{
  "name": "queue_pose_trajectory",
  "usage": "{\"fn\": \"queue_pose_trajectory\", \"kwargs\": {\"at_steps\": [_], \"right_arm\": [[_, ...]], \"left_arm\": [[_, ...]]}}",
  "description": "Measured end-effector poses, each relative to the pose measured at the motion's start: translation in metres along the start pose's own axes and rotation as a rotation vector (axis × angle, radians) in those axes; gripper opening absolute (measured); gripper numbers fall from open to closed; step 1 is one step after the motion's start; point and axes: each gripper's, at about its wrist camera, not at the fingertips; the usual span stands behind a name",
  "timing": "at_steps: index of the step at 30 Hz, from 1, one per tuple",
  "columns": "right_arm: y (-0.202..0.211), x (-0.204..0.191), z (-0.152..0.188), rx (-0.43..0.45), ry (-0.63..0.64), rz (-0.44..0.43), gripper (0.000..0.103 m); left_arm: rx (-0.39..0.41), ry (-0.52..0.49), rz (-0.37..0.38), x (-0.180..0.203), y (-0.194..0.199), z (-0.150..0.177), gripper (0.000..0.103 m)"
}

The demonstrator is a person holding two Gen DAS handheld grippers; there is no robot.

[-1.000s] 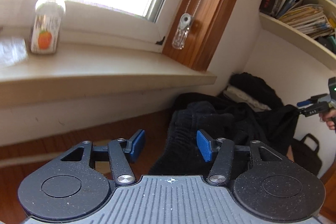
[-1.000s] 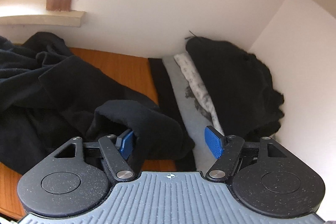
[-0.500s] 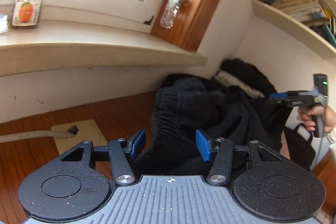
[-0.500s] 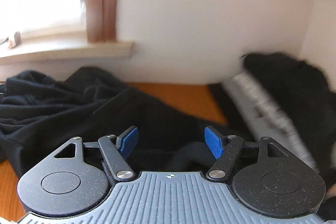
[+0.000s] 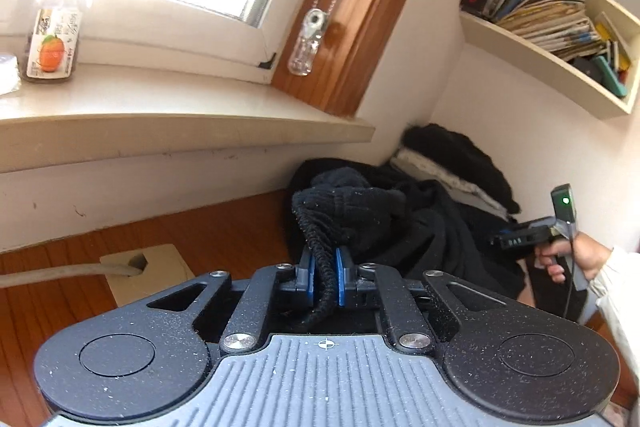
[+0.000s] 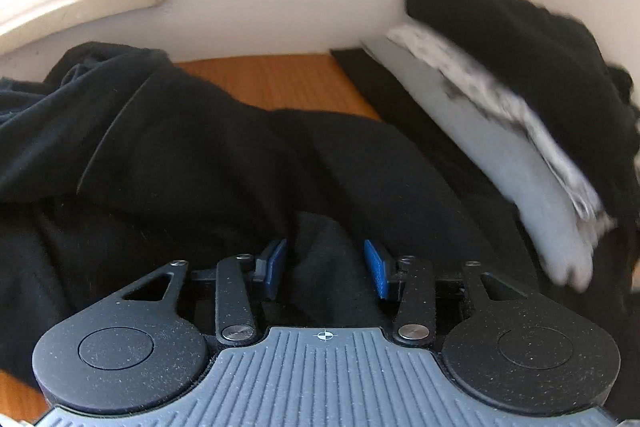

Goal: Fold clothes

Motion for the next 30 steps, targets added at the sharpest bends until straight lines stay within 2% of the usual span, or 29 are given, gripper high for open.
{"fn": "queue_pose_trajectory", "kwargs": {"at_steps": [1,4,6,8,9,12,15,25,28,30], "right_arm": [[0.004,0.002,0.002,-0.005,0.000,0.009,0.043],[0.019,-0.004,0.000,0.064,-0.008,0.021,0.044],[0.030,-0.011,-0.004,0.154,-0.034,-0.029,0.047],[0.033,-0.022,-0.006,0.203,-0.062,-0.089,0.052],[0.028,-0.028,-0.007,0.206,-0.069,-0.115,0.054],[0.009,-0.047,-0.005,0.190,-0.073,-0.149,0.055],[-0.007,-0.054,0.003,0.182,-0.098,-0.165,0.057],[-0.016,-0.051,0.017,0.240,-0.099,-0.183,0.063],[-0.015,-0.051,0.017,0.240,-0.090,-0.182,0.063],[-0.015,-0.051,0.017,0.239,-0.084,-0.180,0.063]], "left_arm": [[-0.006,-0.001,0.006,0.000,0.000,0.000,0.011],[-0.011,-0.002,0.008,0.002,-0.001,0.001,0.013],[-0.006,0.003,0.006,0.001,0.000,0.001,0.013],[-0.002,0.009,0.004,0.000,0.000,0.001,0.015],[0.000,0.011,-0.001,-0.001,0.000,0.001,0.019],[0.001,0.020,-0.010,-0.003,0.000,0.002,0.019],[0.012,0.027,-0.020,-0.004,0.002,0.001,0.031],[0.061,0.080,-0.012,-0.014,0.011,-0.006,0.032],[0.078,0.101,-0.005,-0.018,0.011,-0.010,0.046],[0.085,0.121,-0.037,-0.022,0.008,-0.015,0.050]]}}
Point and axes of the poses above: each gripper's, at about its wrist camera, not at the fingertips, and y roughly against the way its jaws point, x to its right, z to its underside, and after that the axes turned 2 degrees about x, right-handed
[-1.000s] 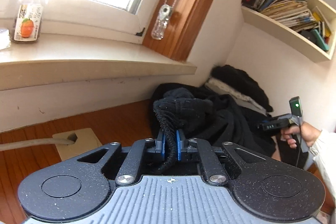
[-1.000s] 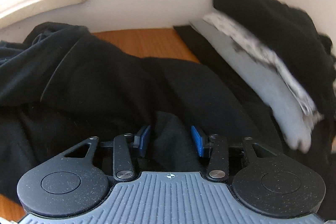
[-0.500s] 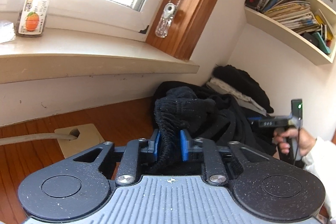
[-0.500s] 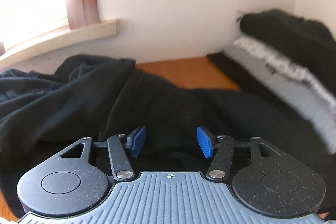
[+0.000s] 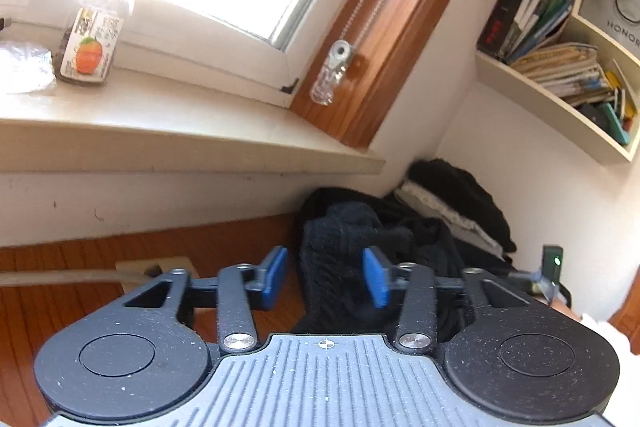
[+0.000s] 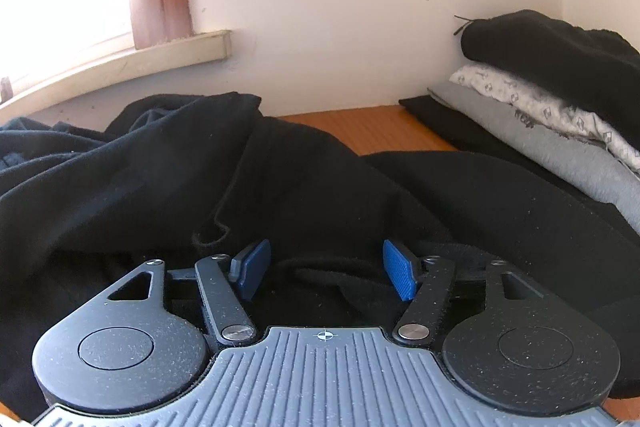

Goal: Fold clothes

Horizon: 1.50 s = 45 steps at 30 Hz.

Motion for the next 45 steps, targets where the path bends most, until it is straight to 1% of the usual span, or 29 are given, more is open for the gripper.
{"fn": "queue_pose_trajectory", "kwargs": {"at_steps": [1,2,4,8,11,17,18,19,20,23,28,32,33,35,37,39,41,44,45], "right_arm": [[0.000,0.000,-0.001,-0.001,0.003,0.000,0.063],[0.000,0.000,-0.001,-0.001,0.004,-0.001,0.063],[0.000,0.000,-0.001,-0.001,0.000,-0.005,0.063],[0.000,0.001,-0.001,-0.001,-0.004,-0.008,0.063],[0.000,0.001,-0.001,-0.001,-0.005,-0.008,0.063],[0.000,0.001,-0.001,-0.001,-0.006,-0.008,0.063],[0.000,0.001,-0.001,0.000,-0.007,-0.008,0.063],[0.000,0.001,0.000,0.000,-0.008,-0.009,0.063],[0.001,0.001,0.000,0.001,-0.009,-0.009,0.063],[0.001,0.002,0.001,0.002,-0.012,-0.010,0.063],[0.002,0.001,0.002,0.006,-0.012,-0.011,0.063],[0.012,-0.003,0.004,0.048,-0.020,-0.022,0.064],[0.016,-0.005,0.003,0.050,-0.021,-0.034,0.063],[0.025,-0.009,-0.007,0.064,-0.045,-0.089,0.063],[0.034,-0.016,-0.020,0.101,-0.054,-0.119,0.063],[0.038,-0.028,-0.037,0.113,-0.029,-0.128,0.063],[0.035,-0.043,-0.051,0.106,0.001,-0.128,0.063],[0.021,-0.067,-0.068,0.069,0.046,-0.140,0.064],[0.013,-0.076,-0.073,0.048,0.065,-0.148,0.064]], "left_arm": [[-0.007,0.012,-0.021,-0.001,-0.004,-0.004,0.051],[-0.013,0.019,-0.026,-0.001,-0.007,-0.007,0.052],[-0.026,0.042,-0.002,0.000,-0.014,-0.014,0.059],[-0.094,0.074,0.036,0.004,-0.036,-0.026,0.059],[-0.149,0.047,0.008,0.011,-0.054,-0.031,0.059],[-0.243,0.015,-0.028,0.019,-0.075,-0.026,0.054],[-0.255,0.007,-0.029,0.020,-0.076,-0.024,0.047],[-0.267,-0.003,-0.027,0.022,-0.077,-0.021,0.044],[-0.272,-0.014,-0.032,0.023,-0.078,-0.019,0.038],[-0.225,-0.069,-0.096,0.031,-0.066,-0.014,0.031],[-0.191,-0.100,-0.119,0.041,-0.034,-0.007,0.026],[-0.152,-0.111,-0.117,0.049,0.010,0.002,0.024],[-0.145,-0.112,-0.117,0.049,0.021,0.004,0.024],[-0.139,-0.108,-0.113,0.048,0.042,0.008,0.024],[-0.157,-0.094,-0.114,0.041,0.051,0.013,0.024],[-0.177,-0.072,-0.110,0.033,0.055,0.019,0.026],[-0.181,-0.039,-0.089,0.025,0.054,0.020,0.031],[-0.158,-0.026,-0.083,0.018,0.053,0.016,0.038],[-0.150,-0.027,-0.084,0.016,0.051,0.013,0.043]]}}
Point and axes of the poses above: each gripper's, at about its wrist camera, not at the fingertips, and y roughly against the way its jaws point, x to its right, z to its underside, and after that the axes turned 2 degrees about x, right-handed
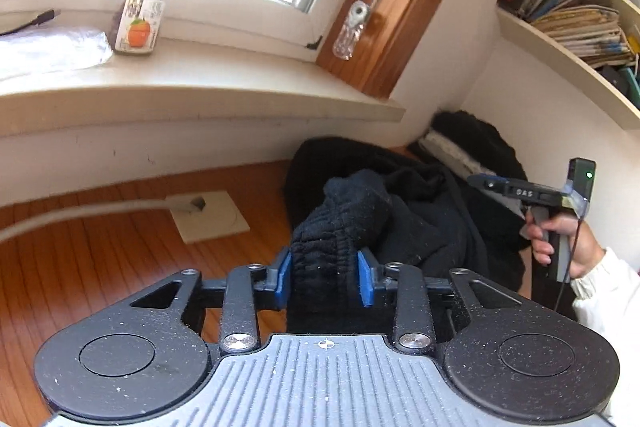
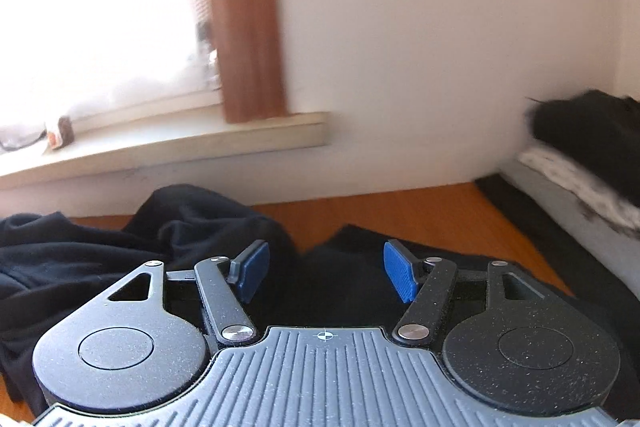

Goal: Fold clothes

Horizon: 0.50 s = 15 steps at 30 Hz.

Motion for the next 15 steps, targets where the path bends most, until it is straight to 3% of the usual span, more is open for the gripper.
{"fn": "queue_pose_trajectory", "kwargs": {"at_steps": [3,6,9,11,15], "right_arm": [[-0.029,-0.025,-0.014,-0.059,0.060,-0.030,0.064],[-0.055,-0.054,-0.031,-0.091,0.124,-0.058,0.064],[-0.079,-0.084,-0.046,-0.120,0.197,-0.103,0.065],[-0.094,-0.105,-0.051,-0.149,0.252,-0.129,0.070],[-0.123,-0.139,-0.052,-0.212,0.365,-0.126,0.071]], "left_arm": [[0.021,0.010,0.005,-0.005,-0.008,-0.012,0.046],[0.044,0.022,0.025,-0.007,-0.017,-0.025,0.058],[0.023,0.009,0.042,-0.006,-0.039,-0.032,0.062],[-0.023,0.005,0.051,-0.006,-0.059,-0.031,0.062],[-0.102,-0.026,0.093,-0.003,-0.086,-0.019,0.043]]}}
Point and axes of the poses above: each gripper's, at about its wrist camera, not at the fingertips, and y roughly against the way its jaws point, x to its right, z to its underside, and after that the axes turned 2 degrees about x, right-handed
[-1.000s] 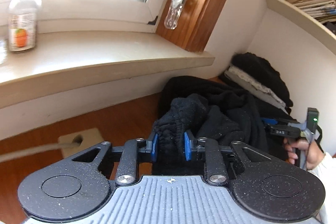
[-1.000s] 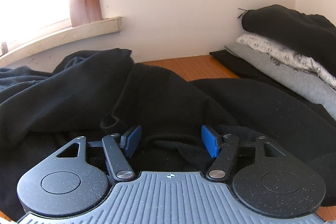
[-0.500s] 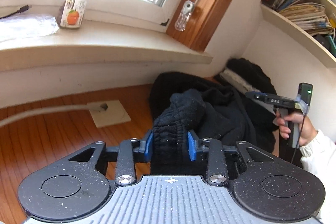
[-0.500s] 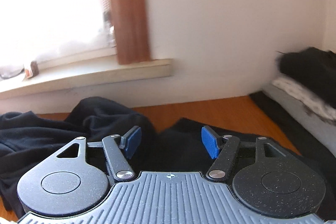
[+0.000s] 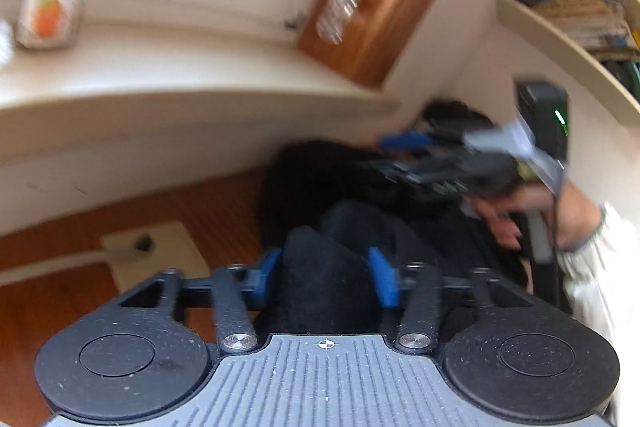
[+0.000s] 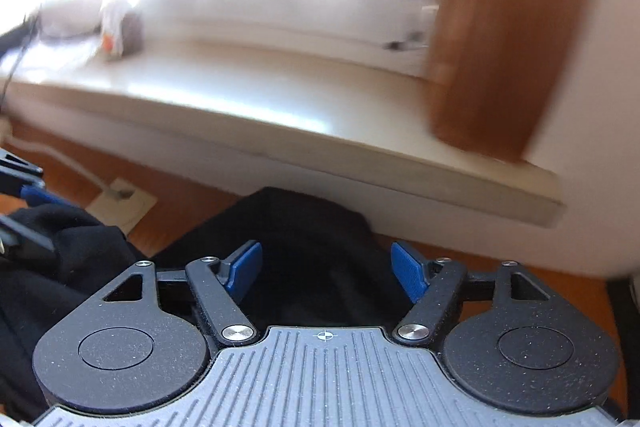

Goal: Fold clothes

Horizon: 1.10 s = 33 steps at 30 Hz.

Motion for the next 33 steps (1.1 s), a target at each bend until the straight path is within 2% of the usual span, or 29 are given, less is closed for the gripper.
{"fn": "queue_pose_trajectory", "kwargs": {"at_steps": [4,8,9,10,11,12,14,18,26,33], "right_arm": [[-0.028,-0.008,0.000,-0.097,0.052,0.070,0.072],[-0.044,0.003,0.014,-0.171,0.043,0.097,0.071],[-0.043,0.010,0.018,-0.165,0.003,0.075,0.068],[-0.040,0.015,0.020,-0.159,-0.026,0.052,0.050],[-0.037,0.018,0.023,-0.151,-0.033,0.047,0.038],[-0.033,0.018,0.025,-0.139,-0.014,0.084,0.020],[-0.023,0.017,0.028,-0.116,0.032,0.156,0.017],[0.025,0.034,0.023,0.010,0.006,0.250,0.015],[0.155,0.088,0.008,0.238,-0.076,0.455,0.014],[0.255,0.139,0.019,0.360,-0.175,0.629,0.014]], "left_arm": [[-0.033,-0.013,0.023,-0.004,-0.002,0.005,0.030],[-0.038,-0.030,0.020,-0.002,0.004,0.008,0.023],[-0.033,-0.039,0.012,0.001,0.006,0.009,0.021],[-0.027,-0.048,0.004,0.003,0.008,0.010,0.020],[-0.019,-0.055,-0.005,0.007,0.010,0.011,0.019],[-0.006,-0.061,-0.017,0.010,0.012,0.011,0.017],[0.023,-0.069,-0.033,0.017,0.018,0.011,0.016],[0.078,-0.077,-0.040,0.031,0.034,0.007,0.014],[0.177,-0.074,-0.054,0.053,0.077,-0.008,0.013],[0.256,-0.049,-0.095,0.054,0.110,-0.017,0.013]]}}
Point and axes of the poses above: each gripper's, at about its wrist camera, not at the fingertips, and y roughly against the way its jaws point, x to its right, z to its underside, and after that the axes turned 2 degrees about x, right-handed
